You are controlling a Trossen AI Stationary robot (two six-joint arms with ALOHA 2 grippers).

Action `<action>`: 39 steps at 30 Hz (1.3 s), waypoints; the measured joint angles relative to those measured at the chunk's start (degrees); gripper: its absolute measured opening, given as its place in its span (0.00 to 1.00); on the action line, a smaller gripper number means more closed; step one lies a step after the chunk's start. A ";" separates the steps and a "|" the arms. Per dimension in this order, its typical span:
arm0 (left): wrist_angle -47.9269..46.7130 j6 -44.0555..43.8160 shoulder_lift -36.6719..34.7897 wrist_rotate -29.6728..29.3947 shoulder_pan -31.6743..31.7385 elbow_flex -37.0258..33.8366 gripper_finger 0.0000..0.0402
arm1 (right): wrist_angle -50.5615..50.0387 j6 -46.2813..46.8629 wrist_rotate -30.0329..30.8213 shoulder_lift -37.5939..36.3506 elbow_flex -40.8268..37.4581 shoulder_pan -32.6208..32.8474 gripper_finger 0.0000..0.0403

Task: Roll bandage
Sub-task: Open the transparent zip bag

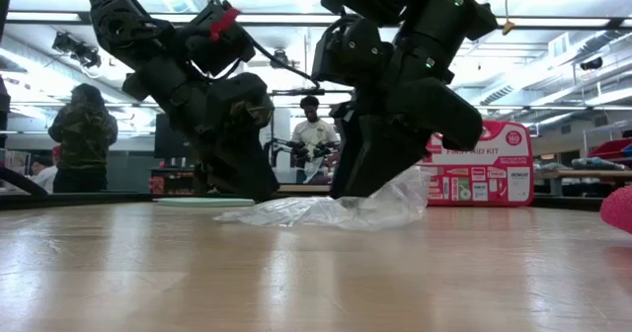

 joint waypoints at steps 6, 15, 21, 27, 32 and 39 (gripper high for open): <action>1.07 -0.23 0.19 2.28 0.64 0.00 0.38 | 1.53 -1.39 0.20 0.01 0.00 -0.26 0.41; 2.33 -1.32 0.19 3.47 -0.69 0.00 0.38 | 2.26 -1.40 0.19 0.02 0.00 -1.72 0.41; 2.61 -1.35 0.19 3.95 -1.29 0.01 0.38 | -0.95 1.01 0.60 -0.84 -0.04 -1.77 0.41; 2.35 -0.96 0.19 5.41 -1.32 0.00 0.38 | -11.60 9.75 2.45 -4.66 1.20 -2.67 0.41; 2.31 0.61 0.19 7.42 -1.35 0.00 0.38 | -19.60 21.78 1.79 -7.84 1.29 -6.66 0.41; 2.00 1.30 0.19 11.55 -1.60 0.00 0.38 | -20.19 28.50 -10.12 -8.37 1.29 -13.18 0.41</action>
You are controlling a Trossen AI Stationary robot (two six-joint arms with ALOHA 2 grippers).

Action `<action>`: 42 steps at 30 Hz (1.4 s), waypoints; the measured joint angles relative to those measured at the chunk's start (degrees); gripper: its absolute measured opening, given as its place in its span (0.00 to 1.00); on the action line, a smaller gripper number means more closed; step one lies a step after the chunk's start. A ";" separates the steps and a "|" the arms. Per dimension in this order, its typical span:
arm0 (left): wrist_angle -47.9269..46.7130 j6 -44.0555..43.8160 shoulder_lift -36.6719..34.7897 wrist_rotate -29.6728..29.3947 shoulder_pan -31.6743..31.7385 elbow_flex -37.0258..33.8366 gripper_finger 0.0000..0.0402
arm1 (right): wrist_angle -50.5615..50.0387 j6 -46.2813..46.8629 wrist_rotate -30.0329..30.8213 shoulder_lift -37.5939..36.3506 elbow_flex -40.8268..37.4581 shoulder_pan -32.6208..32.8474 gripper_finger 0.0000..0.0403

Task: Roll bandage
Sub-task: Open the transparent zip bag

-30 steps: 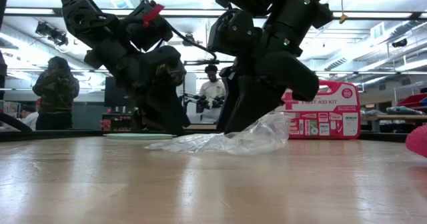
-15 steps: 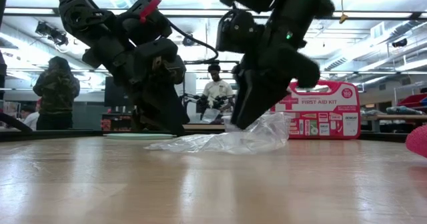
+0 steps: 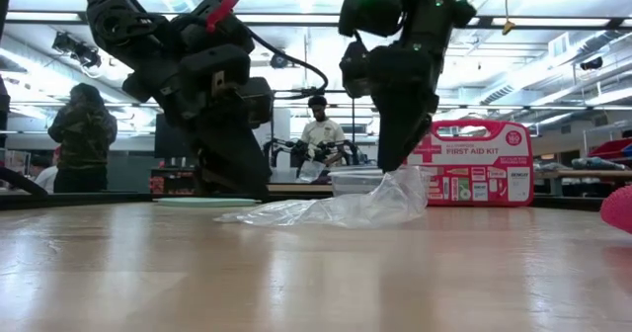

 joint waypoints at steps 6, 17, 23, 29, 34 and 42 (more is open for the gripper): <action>0.21 0.82 0.00 0.29 -1.29 0.00 0.38 | 1.04 3.28 -5.81 -0.02 -0.28 -2.45 0.40; 0.23 2.44 0.00 -0.21 -1.27 0.00 0.38 | -3.11 6.72 -3.90 -0.02 -0.28 0.88 0.39; 0.21 3.16 0.00 -0.34 -1.27 0.00 0.38 | -3.96 7.90 -3.03 -0.02 -0.33 2.11 0.38; 0.18 3.19 0.00 -0.34 -1.27 0.00 0.38 | -3.08 8.74 -3.21 0.40 -0.31 3.06 0.34; 0.20 3.19 0.00 -0.36 -1.27 0.00 0.38 | -2.40 8.15 -4.71 1.97 -0.29 3.11 0.30; -1.43 3.19 -0.02 0.16 -1.27 0.02 0.38 | -3.22 5.46 -4.51 2.91 -0.33 3.11 0.04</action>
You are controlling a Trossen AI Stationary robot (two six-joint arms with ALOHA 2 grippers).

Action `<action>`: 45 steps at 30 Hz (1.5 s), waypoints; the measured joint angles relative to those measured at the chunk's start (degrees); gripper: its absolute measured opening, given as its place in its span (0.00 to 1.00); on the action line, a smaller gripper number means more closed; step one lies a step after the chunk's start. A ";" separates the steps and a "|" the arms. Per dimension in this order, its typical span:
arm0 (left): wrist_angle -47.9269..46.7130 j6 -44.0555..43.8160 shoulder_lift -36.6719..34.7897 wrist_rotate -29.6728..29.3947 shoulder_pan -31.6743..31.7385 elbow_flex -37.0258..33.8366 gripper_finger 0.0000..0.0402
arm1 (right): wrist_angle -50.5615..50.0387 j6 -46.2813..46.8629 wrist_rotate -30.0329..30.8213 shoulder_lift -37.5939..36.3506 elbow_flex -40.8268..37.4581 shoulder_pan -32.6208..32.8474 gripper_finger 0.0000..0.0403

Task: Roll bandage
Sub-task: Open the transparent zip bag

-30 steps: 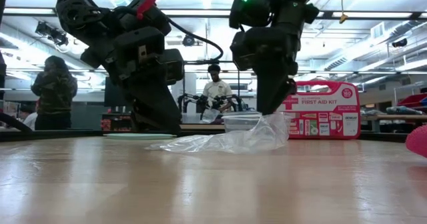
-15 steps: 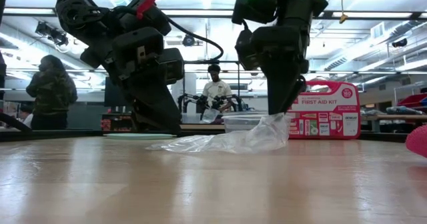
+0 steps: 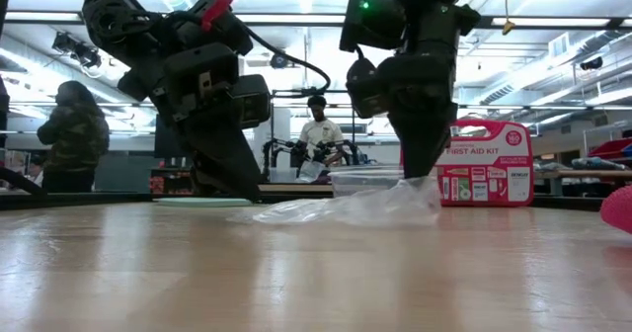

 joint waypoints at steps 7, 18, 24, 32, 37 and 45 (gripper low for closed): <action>3.89 1.82 0.00 -1.45 0.15 0.00 0.38 | -0.84 -1.84 1.80 -0.59 0.00 0.05 0.01; 15.52 1.66 -7.62 -1.66 4.17 0.02 0.38 | -0.98 -3.43 23.44 -12.05 0.00 4.03 0.00; 14.99 1.70 -14.92 -3.08 6.51 0.02 0.38 | -0.80 -4.64 34.78 -17.39 0.01 8.07 0.00; 12.27 3.38 -21.81 -3.50 9.55 0.02 0.38 | -0.63 -5.85 42.11 -19.21 0.02 11.82 0.00; 7.19 7.97 -24.95 -3.80 10.49 0.02 0.38 | -1.31 -5.73 42.91 -21.48 0.02 13.53 0.00; 6.27 9.42 -25.73 -1.34 10.69 0.02 0.38 | -0.78 -6.25 43.37 -27.48 0.02 15.09 0.00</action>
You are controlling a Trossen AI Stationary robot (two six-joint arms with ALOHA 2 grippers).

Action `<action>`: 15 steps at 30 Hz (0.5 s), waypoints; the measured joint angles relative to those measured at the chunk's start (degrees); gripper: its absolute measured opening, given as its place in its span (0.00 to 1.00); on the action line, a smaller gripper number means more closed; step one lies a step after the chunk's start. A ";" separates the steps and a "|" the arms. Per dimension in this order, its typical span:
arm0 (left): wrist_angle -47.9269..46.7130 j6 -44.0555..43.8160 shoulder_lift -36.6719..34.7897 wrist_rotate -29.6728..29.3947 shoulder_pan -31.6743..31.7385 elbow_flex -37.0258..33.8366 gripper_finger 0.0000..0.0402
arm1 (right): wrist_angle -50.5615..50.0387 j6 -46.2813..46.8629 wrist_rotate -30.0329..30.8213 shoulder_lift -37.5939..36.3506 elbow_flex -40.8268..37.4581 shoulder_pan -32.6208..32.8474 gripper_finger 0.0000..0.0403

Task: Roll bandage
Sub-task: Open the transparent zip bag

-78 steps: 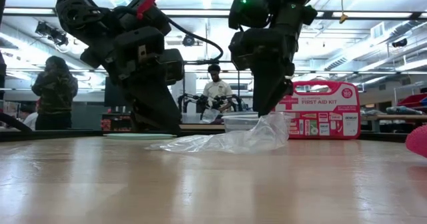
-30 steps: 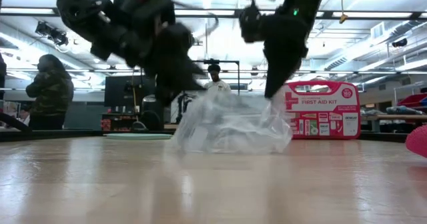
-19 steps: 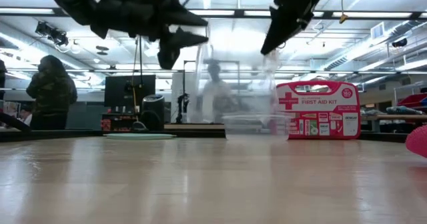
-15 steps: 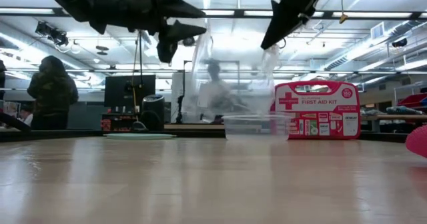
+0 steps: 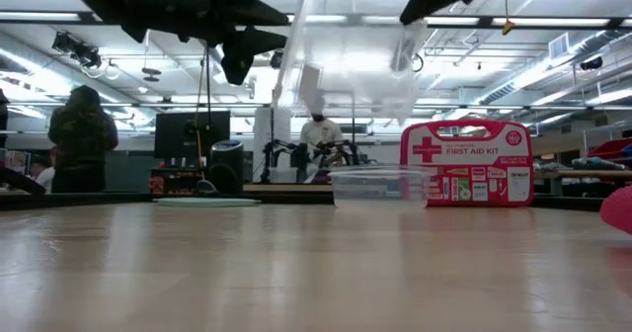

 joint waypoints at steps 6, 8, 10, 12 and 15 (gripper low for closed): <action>-0.10 1.30 0.17 5.03 -0.54 0.00 0.38 | 1.94 0.32 2.67 -2.29 0.00 1.02 0.00; -0.45 2.46 0.17 5.24 -1.13 0.00 0.38 | 2.49 0.32 2.72 -2.64 0.00 1.04 0.00; -0.50 3.21 0.20 5.20 -1.56 0.00 0.38 | 2.67 0.30 2.74 -2.73 0.00 1.04 0.00; -0.48 4.29 0.22 4.99 -1.64 0.00 0.39 | 2.88 0.30 2.74 -2.73 0.00 1.04 0.00; -0.48 5.18 0.22 3.86 -1.64 0.00 0.41 | 3.82 0.32 2.76 -2.73 0.00 1.00 0.00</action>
